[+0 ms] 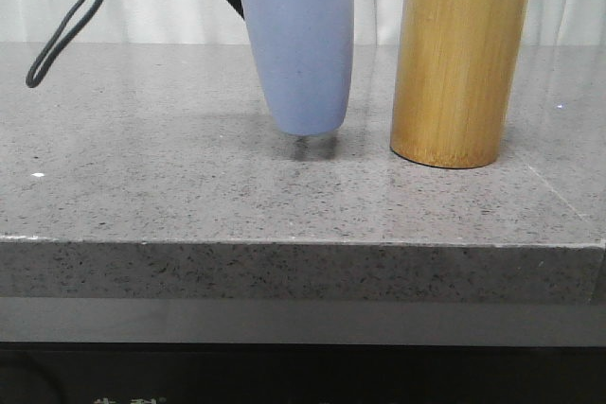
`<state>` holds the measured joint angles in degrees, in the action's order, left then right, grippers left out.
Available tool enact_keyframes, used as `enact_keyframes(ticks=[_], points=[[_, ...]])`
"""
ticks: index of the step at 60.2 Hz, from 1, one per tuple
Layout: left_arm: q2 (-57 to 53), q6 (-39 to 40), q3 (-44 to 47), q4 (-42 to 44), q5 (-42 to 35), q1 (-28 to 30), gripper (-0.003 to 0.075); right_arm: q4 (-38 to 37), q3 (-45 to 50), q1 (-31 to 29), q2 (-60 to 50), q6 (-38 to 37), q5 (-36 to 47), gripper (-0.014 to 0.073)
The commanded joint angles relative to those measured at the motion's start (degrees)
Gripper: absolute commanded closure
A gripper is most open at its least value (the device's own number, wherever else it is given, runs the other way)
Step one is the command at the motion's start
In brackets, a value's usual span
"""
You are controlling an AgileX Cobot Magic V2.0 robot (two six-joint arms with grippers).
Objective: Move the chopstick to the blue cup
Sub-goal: 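Lift the blue cup with the left gripper and carry it beside the bamboo holder, then set the blue cup down next to the bamboo holder and release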
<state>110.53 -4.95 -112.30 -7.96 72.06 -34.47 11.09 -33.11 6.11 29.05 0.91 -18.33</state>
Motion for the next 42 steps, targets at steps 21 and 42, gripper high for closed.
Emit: enact_keyframes(ticks=[21,42], points=[[-2.32,0.14,-2.06,-0.96,0.64,-0.39,0.0507,-0.11,-2.09,-0.12,0.47,0.26,4.46,-0.0041],[-7.73,0.37,-2.82,-1.44,0.64,-0.39,0.0508,-0.11,-2.09,-0.12,0.47,0.26,4.46,-0.0041]])
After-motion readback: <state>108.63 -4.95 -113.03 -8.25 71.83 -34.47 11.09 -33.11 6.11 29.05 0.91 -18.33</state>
